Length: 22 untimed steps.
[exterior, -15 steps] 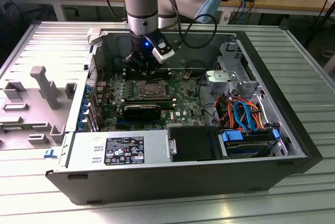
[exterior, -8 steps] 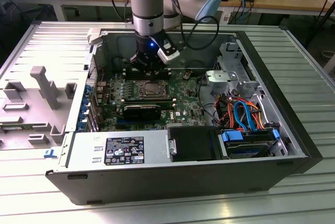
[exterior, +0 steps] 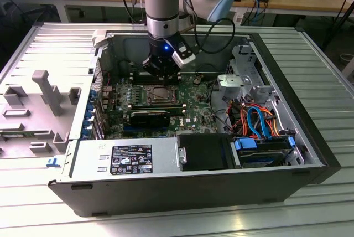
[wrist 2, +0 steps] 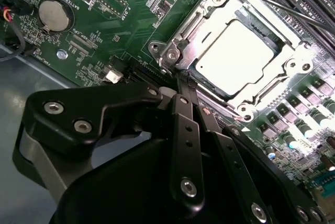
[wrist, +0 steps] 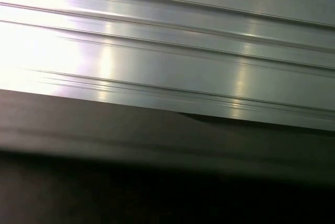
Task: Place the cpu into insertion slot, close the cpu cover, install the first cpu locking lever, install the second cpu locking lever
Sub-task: 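Install the first cpu locking lever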
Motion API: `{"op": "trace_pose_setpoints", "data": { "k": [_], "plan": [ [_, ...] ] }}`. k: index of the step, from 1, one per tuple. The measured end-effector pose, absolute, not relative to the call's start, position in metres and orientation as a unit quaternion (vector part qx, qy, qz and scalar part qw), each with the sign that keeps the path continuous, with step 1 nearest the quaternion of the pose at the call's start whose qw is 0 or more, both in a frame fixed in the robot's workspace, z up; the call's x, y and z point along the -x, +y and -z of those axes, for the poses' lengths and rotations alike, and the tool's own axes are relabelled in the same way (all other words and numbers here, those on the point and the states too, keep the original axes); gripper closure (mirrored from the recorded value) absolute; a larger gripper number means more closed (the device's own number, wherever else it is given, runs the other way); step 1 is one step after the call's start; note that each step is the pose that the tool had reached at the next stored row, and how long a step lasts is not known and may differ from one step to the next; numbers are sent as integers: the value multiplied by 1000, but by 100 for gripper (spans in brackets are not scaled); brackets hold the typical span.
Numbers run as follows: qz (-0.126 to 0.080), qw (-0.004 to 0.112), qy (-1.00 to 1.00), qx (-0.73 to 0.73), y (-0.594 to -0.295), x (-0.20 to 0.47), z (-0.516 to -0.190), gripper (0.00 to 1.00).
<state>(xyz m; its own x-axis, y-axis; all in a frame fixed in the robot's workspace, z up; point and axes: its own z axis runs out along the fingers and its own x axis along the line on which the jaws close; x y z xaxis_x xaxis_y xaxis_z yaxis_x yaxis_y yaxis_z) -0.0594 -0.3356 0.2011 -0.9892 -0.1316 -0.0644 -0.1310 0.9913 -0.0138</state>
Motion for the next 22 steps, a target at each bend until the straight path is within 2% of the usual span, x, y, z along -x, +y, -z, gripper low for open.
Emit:
{"op": "trace_pose_setpoints", "data": {
  "k": [4, 7, 15, 22],
  "plan": [
    [4, 34, 997, 66, -333, 59, -203, 89],
    [4, 34, 997, 66, -333, 59, -217, 89],
    [5, 34, 998, 57, -356, 59, -215, 89],
    [6, 34, 999, 26, -359, 59, -212, 89]
  ]
}}
